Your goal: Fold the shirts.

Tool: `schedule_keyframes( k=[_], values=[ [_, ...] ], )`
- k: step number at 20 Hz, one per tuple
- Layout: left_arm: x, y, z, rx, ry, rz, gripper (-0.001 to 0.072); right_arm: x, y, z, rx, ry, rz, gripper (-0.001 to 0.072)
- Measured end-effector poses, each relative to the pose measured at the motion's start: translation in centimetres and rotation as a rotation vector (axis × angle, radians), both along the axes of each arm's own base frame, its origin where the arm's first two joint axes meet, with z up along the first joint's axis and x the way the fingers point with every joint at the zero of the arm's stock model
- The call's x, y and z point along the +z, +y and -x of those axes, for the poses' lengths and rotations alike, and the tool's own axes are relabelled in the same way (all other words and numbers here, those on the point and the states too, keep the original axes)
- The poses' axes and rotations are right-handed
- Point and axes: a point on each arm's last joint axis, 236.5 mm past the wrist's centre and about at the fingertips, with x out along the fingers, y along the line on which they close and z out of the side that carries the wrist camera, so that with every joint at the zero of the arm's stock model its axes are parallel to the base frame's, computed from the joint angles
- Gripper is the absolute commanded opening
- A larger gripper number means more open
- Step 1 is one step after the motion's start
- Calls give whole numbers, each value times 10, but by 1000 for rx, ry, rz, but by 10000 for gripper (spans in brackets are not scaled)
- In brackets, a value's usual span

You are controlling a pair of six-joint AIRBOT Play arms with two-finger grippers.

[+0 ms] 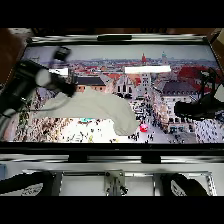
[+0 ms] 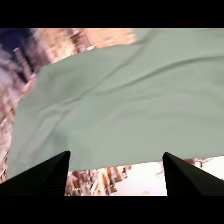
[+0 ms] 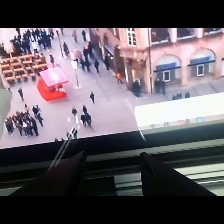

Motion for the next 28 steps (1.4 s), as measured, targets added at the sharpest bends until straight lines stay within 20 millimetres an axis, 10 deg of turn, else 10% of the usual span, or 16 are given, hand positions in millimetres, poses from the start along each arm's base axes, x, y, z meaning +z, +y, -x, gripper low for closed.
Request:
schedule_keyframes(
  k=[6, 10, 22, 26, 28],
  values=[
    [-42, 175, 41, 504, 152, 413, 684, -12, 26, 3, 13, 21, -109, 460],
    [-85, 226, 68, 690, 146, 590, 685, -22, 33, 10, -32, 57, -151, 631],
    [-167, 159, 29, 586, 192, 716, 654, -24, 43, 12, -144, 85, -212, 631],
    [-180, 143, 28, 566, 238, 730, 117, -33, 45, 16, -151, 129, -211, 631],
    [-178, 137, 26, 557, 243, 751, 37, -49, 53, 20, -129, 195, -205, 631]
  ],
)
